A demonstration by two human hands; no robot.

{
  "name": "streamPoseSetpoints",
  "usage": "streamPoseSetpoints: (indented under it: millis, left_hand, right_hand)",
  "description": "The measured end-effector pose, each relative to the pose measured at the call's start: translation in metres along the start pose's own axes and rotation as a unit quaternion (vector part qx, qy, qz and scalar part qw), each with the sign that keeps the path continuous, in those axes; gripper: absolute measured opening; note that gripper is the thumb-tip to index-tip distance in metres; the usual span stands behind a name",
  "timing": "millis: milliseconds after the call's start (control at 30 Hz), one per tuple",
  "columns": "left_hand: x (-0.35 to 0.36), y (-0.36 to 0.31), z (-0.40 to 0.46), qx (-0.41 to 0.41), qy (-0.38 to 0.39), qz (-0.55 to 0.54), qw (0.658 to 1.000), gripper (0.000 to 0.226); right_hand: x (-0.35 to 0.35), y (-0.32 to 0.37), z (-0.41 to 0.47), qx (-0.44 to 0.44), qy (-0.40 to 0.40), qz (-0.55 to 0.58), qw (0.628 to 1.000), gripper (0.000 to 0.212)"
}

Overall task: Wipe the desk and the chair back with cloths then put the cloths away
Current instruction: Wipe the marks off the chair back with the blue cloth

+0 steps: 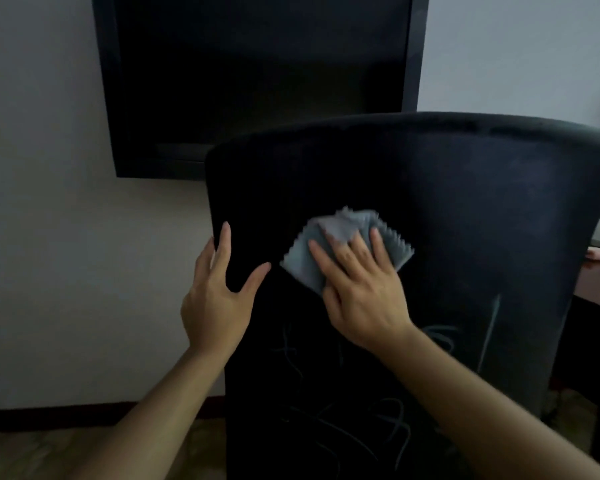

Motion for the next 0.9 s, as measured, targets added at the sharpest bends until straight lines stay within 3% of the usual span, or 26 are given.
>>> streamPoseSetpoints:
  millis: [100, 200, 267, 333, 433, 567, 667, 800, 900]
  left_hand:
    - [0.016, 0.007, -0.002, -0.021, 0.044, -0.101, 0.994, 0.084]
    - [0.033, 0.013, -0.004, -0.030, 0.085, -0.174, 0.981, 0.085]
    - [0.045, 0.019, -0.010, -0.010, 0.109, -0.158, 0.981, 0.080]
    - [0.057, 0.033, -0.020, 0.008, 0.133, -0.123, 0.984, 0.071]
    - [0.076, 0.054, -0.038, -0.016, 0.180, -0.132, 0.975, 0.065]
    - [0.079, 0.059, -0.040, -0.028, 0.179, -0.156, 0.971, 0.066]
    - [0.079, 0.061, -0.042, -0.027, 0.181, -0.158, 0.970, 0.068]
    - [0.079, 0.060, -0.045, 0.005, 0.221, -0.119, 0.968, 0.068]
    - [0.075, 0.060, -0.041, 0.016, 0.251, -0.128, 0.959, 0.070]
  right_hand:
    - [-0.007, 0.004, 0.025, 0.029, -0.039, 0.009, 0.999, 0.057]
    - [0.034, 0.031, -0.008, -0.003, 0.031, 0.003, 1.000, 0.064]
    - [0.069, 0.052, -0.046, -0.067, 0.131, -0.020, 0.989, 0.067]
    - [0.080, 0.057, -0.063, -0.114, 0.180, -0.039, 0.976, 0.066]
    - [0.058, 0.047, -0.027, -0.103, 0.128, -0.032, 0.986, 0.063]
    - [0.042, 0.043, 0.024, -0.025, 0.077, -0.052, 0.995, 0.062]
    - [0.081, 0.065, -0.020, -0.058, 0.150, -0.048, 0.986, 0.069]
    - [0.128, 0.084, -0.104, -0.109, 0.306, -0.052, 0.944, 0.065]
    - [0.113, 0.078, -0.072, -0.104, 0.260, -0.050, 0.959, 0.064]
Point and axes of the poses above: each hand's wrist, its own z-axis towards the middle knuckle, its own x-axis out of the palm, y = z × x, the point moved 9 cm from there along z, towards the middle knuckle, and after that the axes turned 14 degrees about z, right-handed, at the moved point
